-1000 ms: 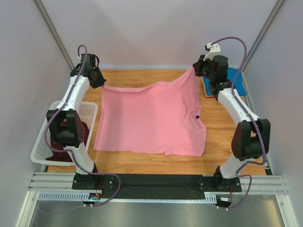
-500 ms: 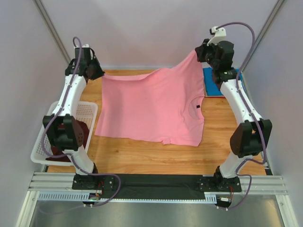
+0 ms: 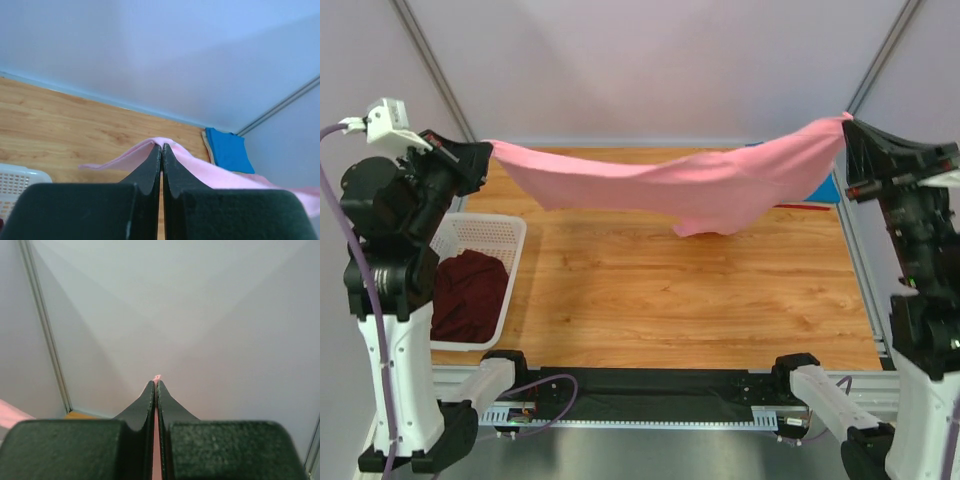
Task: Fold and stack the t-shirts
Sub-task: Flatten the tshirt out
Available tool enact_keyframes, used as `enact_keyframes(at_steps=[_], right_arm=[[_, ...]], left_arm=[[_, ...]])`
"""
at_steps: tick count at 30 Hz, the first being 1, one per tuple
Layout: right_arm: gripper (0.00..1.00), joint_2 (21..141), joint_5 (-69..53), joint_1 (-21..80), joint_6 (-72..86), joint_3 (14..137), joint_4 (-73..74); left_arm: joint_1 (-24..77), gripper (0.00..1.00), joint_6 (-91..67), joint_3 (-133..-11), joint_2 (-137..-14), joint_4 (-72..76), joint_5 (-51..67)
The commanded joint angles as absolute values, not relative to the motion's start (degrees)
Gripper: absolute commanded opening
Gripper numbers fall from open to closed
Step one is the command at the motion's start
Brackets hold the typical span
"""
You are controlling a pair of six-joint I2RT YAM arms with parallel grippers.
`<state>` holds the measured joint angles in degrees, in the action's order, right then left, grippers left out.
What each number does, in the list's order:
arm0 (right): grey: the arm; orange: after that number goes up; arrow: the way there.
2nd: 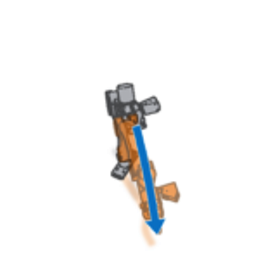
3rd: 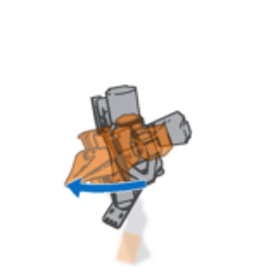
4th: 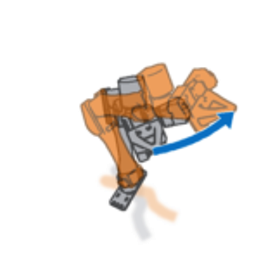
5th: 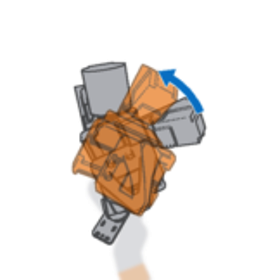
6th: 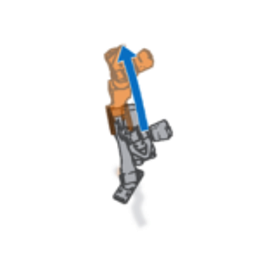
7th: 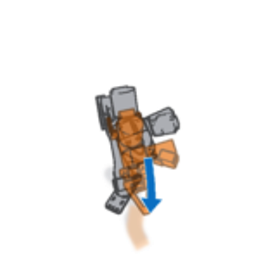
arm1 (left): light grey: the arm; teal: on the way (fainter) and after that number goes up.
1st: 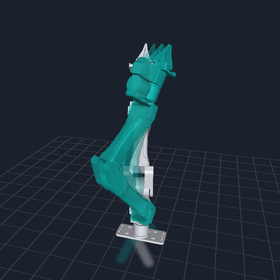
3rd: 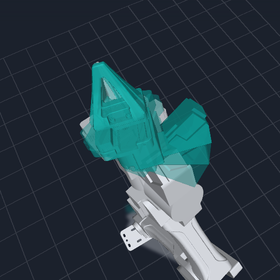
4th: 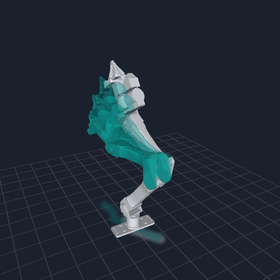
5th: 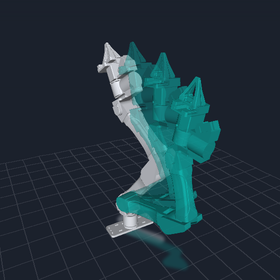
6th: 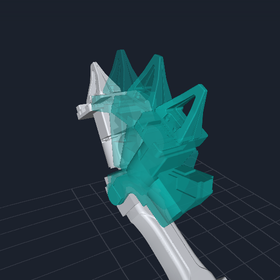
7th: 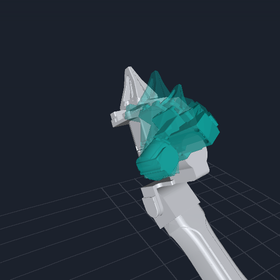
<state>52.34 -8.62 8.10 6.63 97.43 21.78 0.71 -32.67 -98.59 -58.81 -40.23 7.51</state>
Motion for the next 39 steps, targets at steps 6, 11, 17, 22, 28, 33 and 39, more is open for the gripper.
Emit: enact_keyframes(at_steps=[6,11,17,22,28,33,39], right_arm=[[0.0,46.4,-11.7,8.1,4.7,111.3,39.6],[0.0,44.0,-12.0,8.0,5.8,115.6,38.9],[0.0,46.2,-7.6,8.1,0.9,102.8,30.3],[0.0,54.8,-7.6,8.1,-3.8,95.7,21.5],[0.0,72.6,-12.2,7.9,-5.4,92.0,7.7],[0.0,90.9,-14.8,8.0,-7.2,93.2,0.4],[0.0,106.2,-15.4,8.0,-6.5,95.3,-4.9]], left_arm=[[0.4,0.0,-33.9,-107.8,-51.9,-51.8,9.6],[0.6,0.0,-33.2,-111.1,-50.5,-54.8,6.3],[0.6,0.0,-32.6,-103.1,-51.8,-48.2,4.4],[0.5,0.0,-30.9,-93.6,-58.7,-40.9,1.9],[0.4,0.0,-30.4,-89.2,-74.3,-31.0,2.7],[0.4,0.0,-30.8,-97.3,-93.3,-27.3,4.0],[-2.6,0.0,-28.9,-108.9,-112.3,-26.5,5.2]])
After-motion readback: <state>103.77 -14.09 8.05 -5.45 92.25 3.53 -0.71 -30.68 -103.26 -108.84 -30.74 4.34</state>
